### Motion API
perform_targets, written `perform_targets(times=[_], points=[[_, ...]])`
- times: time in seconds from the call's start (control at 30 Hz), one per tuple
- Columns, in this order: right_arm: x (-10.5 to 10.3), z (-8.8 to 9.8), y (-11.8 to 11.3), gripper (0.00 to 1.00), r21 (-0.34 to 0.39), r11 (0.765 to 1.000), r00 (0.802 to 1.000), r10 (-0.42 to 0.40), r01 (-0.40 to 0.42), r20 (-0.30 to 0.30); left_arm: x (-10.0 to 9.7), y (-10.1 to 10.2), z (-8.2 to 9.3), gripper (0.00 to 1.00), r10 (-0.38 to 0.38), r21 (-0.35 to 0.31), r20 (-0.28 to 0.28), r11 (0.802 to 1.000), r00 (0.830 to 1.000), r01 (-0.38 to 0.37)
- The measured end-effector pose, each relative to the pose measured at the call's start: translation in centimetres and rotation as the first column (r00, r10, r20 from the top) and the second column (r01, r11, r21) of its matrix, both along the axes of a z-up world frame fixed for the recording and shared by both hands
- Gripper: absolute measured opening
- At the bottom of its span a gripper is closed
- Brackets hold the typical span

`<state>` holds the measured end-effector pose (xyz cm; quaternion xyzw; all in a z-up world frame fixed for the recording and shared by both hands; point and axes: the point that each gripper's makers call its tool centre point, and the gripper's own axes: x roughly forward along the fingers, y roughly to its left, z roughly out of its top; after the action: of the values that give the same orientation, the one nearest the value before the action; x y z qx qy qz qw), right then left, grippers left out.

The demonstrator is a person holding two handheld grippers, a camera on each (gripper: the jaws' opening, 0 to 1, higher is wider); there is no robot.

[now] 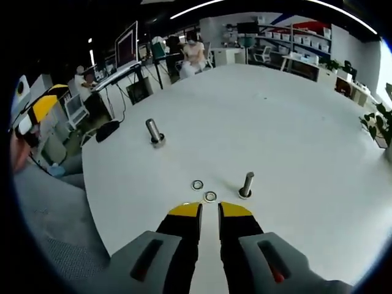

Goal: Place the washer onto the threaded stud by aligning its center hole with the stud, sliding it down to the base, and recovering from edge contact or off-axis alignment until the washer reaches the visible bottom stop.

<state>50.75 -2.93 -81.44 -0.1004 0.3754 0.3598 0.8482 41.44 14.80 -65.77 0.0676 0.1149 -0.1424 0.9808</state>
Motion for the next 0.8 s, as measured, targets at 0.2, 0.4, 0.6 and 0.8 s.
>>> perform_targets(times=[0.2, 0.4, 0.6, 0.8], points=[[0.1, -0.4, 0.3, 0.13, -0.005, 1.0, 1.0, 0.003, -0.003, -0.009, 0.0, -0.1, 0.0, 0.17, -0.004, 0.002, -0.001, 1.0, 1.0, 0.004], [0.3, -0.6, 0.8, 0.13, -0.011, 1.0, 1.0, 0.013, -0.013, -0.008, 0.0, 0.0, -0.1, 0.17, -0.002, -0.003, -0.004, 1.0, 1.0, 0.002], [0.2, -1.1, 1.2, 0.13, -0.015, 1.0, 1.0, 0.015, -0.016, -0.023, 0.0, 0.1, -0.1, 0.17, 0.001, -0.006, -0.008, 1.0, 1.0, -0.001], [0.3, -2.0, 1.2, 0.13, -0.039, 0.999, 0.999, 0.024, -0.025, -0.034, 0.1, -0.1, -0.3, 0.17, -0.007, -0.003, -0.012, 1.0, 1.0, 0.007]])
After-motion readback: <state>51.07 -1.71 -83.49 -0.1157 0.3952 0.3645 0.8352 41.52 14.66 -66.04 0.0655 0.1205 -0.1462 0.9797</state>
